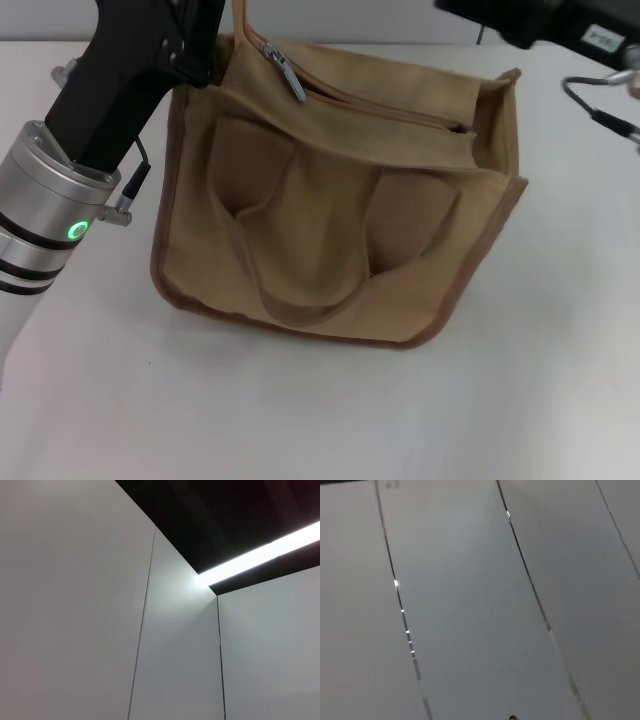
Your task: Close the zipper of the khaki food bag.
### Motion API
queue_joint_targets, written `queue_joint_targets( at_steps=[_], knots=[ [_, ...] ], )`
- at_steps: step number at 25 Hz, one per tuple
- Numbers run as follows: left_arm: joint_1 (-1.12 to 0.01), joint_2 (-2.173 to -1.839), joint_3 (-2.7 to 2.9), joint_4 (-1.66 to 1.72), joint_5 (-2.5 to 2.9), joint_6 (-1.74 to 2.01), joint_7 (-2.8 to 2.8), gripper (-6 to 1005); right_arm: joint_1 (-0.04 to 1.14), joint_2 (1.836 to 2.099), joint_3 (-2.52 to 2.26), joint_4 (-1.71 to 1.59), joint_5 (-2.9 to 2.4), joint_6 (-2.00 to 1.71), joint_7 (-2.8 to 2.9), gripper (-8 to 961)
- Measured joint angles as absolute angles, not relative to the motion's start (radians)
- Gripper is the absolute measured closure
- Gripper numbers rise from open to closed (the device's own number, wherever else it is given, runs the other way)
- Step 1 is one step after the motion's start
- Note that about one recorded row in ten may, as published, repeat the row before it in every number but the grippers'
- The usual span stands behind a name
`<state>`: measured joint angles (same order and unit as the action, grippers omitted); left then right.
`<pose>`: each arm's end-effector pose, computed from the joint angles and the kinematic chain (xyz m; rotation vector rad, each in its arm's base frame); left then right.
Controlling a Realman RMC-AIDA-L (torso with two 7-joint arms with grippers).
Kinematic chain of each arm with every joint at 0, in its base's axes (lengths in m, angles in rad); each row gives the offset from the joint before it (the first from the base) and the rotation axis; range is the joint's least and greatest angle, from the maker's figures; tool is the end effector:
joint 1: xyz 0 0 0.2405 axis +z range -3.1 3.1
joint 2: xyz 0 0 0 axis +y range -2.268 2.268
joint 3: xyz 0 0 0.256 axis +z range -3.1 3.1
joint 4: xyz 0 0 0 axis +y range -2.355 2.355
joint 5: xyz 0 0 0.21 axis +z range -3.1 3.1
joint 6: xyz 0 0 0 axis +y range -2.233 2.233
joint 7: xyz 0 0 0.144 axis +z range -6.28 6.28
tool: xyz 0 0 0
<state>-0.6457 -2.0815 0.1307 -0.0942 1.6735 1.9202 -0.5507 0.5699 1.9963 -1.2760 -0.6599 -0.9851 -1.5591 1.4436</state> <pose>-0.1929 0.3077 -0.0025 -1.8567 -0.1330 -1.6950 0.1484 0.3555 0.0323 -2.5594 0.4418 1.5434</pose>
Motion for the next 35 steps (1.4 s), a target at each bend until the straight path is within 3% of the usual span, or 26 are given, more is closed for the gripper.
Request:
queue_joint_targets(
  at_steps=[5,8,10,13,14,15,19,31,35],
  knots=[
    [-0.647,-2.082,0.130,-0.095,1.674,1.921,-0.551,919,0.635,1.952,-1.127,-0.659,-1.188,-1.674,1.920,192],
    [-0.648,-2.082,0.126,-0.095,1.675,1.926,-0.551,919,0.665,1.941,-1.097,-0.657,-1.279,-1.721,2.038,192],
    [-0.650,-2.082,0.125,-0.093,1.675,1.936,-0.551,919,0.670,1.950,-1.099,-0.656,-1.314,-1.734,2.041,192],
    [-0.653,-2.082,0.121,-0.090,1.675,1.970,-0.551,919,0.658,1.987,-1.101,-0.662,-1.343,-1.738,1.951,192],
    [-0.654,-2.082,0.116,-0.091,1.675,1.979,-0.552,919,0.645,2.014,-1.099,-0.665,-1.361,-1.738,1.855,192],
    [-0.656,-2.082,0.108,-0.093,1.675,1.983,-0.558,919,0.645,2.014,-1.099,-0.665,-1.361,-1.738,1.855,192],
    [-0.669,-2.082,0.085,-0.095,1.675,1.982,-0.619,919,0.611,2.059,-1.098,-0.663,-1.391,-1.728,1.690,193],
    [-0.681,-2.082,0.093,-0.105,1.683,1.978,-0.686,919,0.569,2.059,-1.013,-0.605,-1.384,-1.721,1.689,193],
    [-0.683,-2.082,0.095,-0.105,1.688,1.976,-0.692,919,0.556,2.074,-0.933,-0.602,-1.374,-1.745,1.611,193]
  ],
)
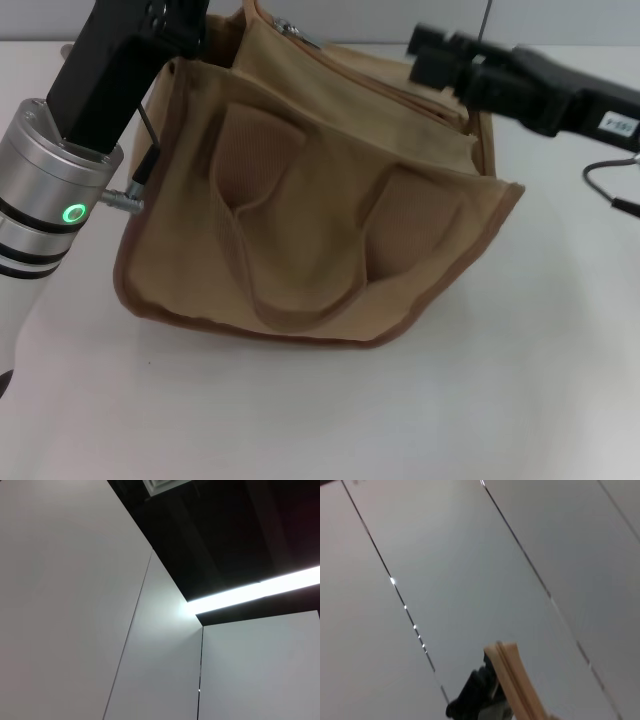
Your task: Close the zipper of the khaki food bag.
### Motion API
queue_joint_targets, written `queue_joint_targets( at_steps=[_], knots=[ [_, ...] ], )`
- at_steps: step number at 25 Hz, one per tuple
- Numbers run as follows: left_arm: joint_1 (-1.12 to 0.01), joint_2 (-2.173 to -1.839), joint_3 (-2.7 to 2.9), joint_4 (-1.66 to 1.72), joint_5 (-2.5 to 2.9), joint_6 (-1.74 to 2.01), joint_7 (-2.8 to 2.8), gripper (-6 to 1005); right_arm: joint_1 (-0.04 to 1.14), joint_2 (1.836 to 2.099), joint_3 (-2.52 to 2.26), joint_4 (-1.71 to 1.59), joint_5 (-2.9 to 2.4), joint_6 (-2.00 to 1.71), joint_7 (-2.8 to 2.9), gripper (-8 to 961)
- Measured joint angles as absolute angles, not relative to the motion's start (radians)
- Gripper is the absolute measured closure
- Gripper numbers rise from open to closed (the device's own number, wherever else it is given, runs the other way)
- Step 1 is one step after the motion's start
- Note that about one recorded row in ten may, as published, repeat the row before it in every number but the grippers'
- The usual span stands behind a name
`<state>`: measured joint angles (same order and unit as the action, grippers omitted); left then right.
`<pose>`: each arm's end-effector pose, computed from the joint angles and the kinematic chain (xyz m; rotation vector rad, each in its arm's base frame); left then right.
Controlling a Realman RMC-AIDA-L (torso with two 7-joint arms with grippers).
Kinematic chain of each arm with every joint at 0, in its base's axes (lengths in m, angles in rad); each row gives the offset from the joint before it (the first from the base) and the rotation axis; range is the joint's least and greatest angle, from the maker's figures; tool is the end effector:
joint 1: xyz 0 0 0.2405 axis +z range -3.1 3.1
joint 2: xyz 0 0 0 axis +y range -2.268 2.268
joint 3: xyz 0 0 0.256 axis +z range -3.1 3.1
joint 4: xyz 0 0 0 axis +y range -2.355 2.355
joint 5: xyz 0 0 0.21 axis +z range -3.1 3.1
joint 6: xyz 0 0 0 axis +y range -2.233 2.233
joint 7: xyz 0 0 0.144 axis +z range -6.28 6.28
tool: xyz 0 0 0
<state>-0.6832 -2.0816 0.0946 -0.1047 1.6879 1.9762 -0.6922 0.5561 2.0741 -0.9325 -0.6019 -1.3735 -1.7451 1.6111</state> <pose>-0.1779 0.3097 0.0036 -1.8573 -0.1985 -1.8795 0.1798 0.3300 0.0199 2.6422 -0.7331 -1.5283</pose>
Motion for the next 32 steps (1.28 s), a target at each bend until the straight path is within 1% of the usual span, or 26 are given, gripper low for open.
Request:
queue_joint_targets(
  at_steps=[3,4,11,18,19,24,32],
  knots=[
    [-0.683,-2.082,0.095,-0.105,1.689,1.974,-0.695,919,0.537,2.084,-0.895,-0.606,-1.333,-1.752,1.453,193],
    [-0.682,-2.082,0.095,-0.106,1.689,1.973,-0.695,919,0.533,2.086,-0.897,-0.585,-1.300,-1.753,1.302,193],
    [-0.678,-2.082,0.096,-0.108,1.689,1.968,-0.695,919,0.554,2.088,-0.922,-0.525,-1.276,-1.746,1.039,192],
    [-0.680,-2.082,0.097,-0.113,1.689,1.956,-0.687,919,0.540,2.092,-1.054,-0.524,-1.134,-1.699,0.632,192],
    [-0.681,-2.082,0.096,-0.114,1.689,1.953,-0.687,919,0.539,2.092,-1.119,-0.528,-1.073,-1.654,0.493,192],
    [-0.683,-2.082,0.090,-0.115,1.689,1.947,-0.686,919,0.539,2.092,-1.267,-0.546,-0.914,-1.527,0.323,192],
    [-0.691,-2.082,0.086,-0.118,1.688,1.942,-0.685,919,0.534,2.092,-1.408,-0.564,-0.860,-1.442,0.180,192]
  ],
)
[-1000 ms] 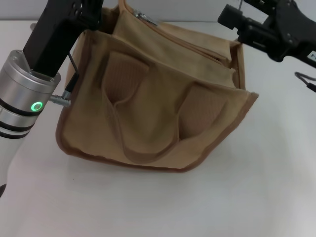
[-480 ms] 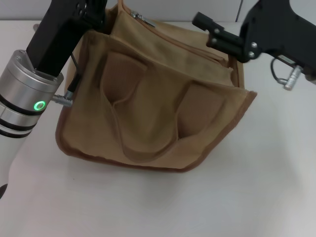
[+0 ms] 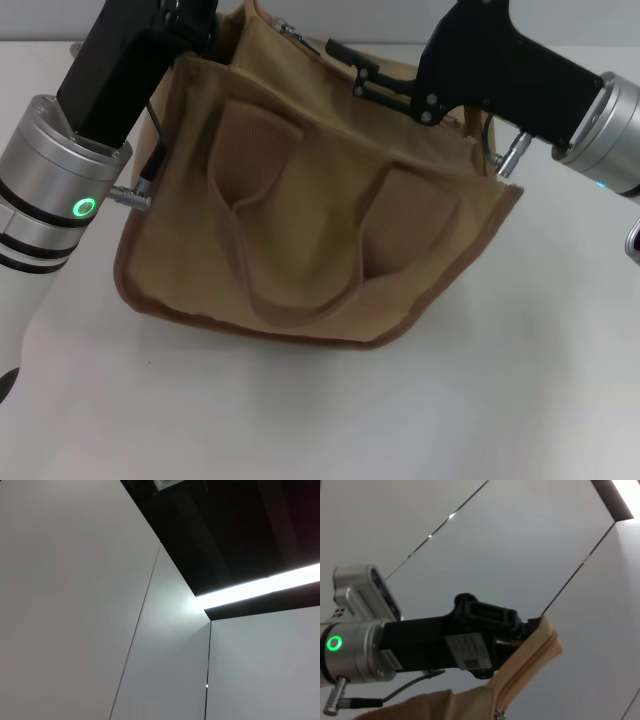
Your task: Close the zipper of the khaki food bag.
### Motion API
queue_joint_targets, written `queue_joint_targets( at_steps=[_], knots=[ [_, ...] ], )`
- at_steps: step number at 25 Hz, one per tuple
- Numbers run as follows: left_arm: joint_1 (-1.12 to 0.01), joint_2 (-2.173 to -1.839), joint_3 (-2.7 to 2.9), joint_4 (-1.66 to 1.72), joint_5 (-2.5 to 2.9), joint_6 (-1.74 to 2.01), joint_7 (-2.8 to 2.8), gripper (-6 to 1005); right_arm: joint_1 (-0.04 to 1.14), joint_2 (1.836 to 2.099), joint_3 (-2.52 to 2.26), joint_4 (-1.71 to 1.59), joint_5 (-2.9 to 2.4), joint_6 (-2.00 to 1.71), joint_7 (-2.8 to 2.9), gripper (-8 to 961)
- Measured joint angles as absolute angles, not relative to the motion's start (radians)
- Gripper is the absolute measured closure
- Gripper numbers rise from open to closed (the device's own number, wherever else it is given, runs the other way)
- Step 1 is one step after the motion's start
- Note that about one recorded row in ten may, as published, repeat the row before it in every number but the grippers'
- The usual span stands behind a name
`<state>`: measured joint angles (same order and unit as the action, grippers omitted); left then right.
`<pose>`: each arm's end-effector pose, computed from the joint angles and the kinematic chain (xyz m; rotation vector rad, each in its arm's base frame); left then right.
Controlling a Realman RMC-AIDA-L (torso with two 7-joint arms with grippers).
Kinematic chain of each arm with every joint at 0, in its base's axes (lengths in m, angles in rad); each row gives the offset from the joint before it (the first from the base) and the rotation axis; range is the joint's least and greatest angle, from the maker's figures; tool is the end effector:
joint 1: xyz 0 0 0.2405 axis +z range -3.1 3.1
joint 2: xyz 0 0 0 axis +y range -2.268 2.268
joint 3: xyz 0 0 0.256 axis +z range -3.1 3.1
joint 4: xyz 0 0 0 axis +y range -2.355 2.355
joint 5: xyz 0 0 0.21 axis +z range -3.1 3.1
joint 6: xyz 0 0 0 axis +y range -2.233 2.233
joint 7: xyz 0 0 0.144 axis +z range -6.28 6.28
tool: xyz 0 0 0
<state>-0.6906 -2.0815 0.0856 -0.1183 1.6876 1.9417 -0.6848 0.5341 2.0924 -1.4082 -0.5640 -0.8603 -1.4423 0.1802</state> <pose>-0.1764 0.3143 0.0000 -1.8560 -0.2263 -1.8577 0.1563 0.3431 -0.0229 -2.0771 -0.6973 1.0150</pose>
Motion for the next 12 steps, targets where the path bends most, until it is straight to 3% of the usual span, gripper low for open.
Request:
queue_joint_targets(
  at_steps=[12],
  knots=[
    [-0.707,-2.082,0.083,-0.127,1.688,1.934,-0.644,919,0.525,2.092,-1.448,-0.568,-0.819,-1.407,0.138,195]
  ],
)
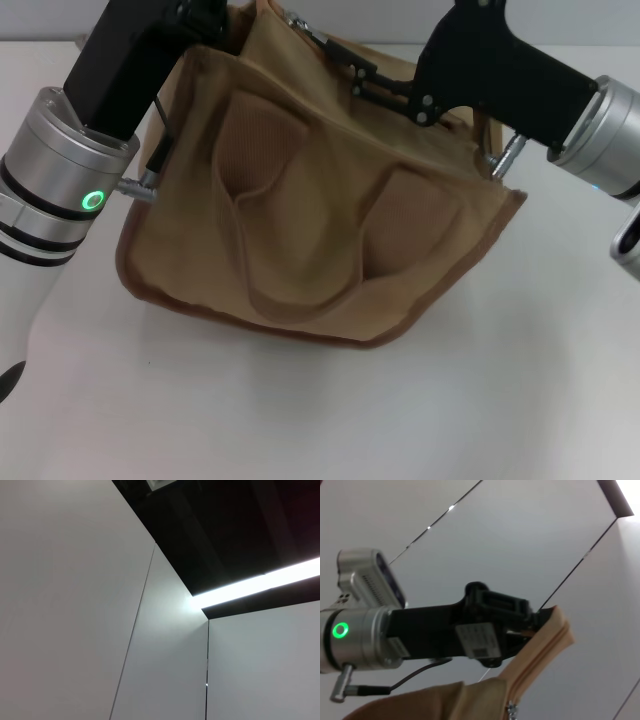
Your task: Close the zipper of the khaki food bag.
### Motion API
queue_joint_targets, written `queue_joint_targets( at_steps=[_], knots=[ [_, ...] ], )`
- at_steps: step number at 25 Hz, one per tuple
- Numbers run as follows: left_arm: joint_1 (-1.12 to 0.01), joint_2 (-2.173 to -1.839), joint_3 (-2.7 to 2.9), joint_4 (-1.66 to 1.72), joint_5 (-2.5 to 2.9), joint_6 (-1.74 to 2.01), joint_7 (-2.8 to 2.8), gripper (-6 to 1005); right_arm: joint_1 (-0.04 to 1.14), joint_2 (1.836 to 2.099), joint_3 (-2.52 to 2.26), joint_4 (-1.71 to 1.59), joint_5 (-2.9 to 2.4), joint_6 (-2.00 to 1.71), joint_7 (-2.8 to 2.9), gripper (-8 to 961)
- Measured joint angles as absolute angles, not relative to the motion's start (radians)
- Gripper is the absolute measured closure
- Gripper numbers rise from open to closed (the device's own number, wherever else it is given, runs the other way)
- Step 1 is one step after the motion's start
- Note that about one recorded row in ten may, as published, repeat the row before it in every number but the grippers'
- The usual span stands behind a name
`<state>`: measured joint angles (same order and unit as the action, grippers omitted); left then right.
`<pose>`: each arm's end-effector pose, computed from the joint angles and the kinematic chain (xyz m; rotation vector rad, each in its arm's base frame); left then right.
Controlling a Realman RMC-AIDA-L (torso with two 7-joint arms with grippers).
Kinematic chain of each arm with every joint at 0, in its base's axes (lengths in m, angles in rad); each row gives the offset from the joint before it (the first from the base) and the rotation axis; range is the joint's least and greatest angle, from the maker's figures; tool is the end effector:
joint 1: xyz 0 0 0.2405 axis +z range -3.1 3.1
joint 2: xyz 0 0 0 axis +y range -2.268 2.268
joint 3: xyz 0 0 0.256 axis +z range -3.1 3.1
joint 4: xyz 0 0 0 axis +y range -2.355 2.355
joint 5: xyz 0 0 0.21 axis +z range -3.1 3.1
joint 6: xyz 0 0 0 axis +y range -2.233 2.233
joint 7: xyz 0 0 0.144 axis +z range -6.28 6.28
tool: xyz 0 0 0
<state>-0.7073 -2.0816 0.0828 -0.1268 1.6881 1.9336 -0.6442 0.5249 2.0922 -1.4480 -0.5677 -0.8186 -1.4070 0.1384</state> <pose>-0.1709 0.3175 -0.0014 -1.8522 -0.1872 -1.8411 0.1577 0.3439 -0.0263 -2.0608 -0.7020 0.9775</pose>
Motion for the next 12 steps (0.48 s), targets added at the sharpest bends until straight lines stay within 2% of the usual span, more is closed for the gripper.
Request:
queue_joint_targets(
  at_steps=[12],
  knots=[
    [-0.718,-2.082,0.083,-0.129,1.689,1.920,-0.644,919,0.543,2.092,-1.479,-0.568,-0.805,-1.347,0.122,196]
  ],
)
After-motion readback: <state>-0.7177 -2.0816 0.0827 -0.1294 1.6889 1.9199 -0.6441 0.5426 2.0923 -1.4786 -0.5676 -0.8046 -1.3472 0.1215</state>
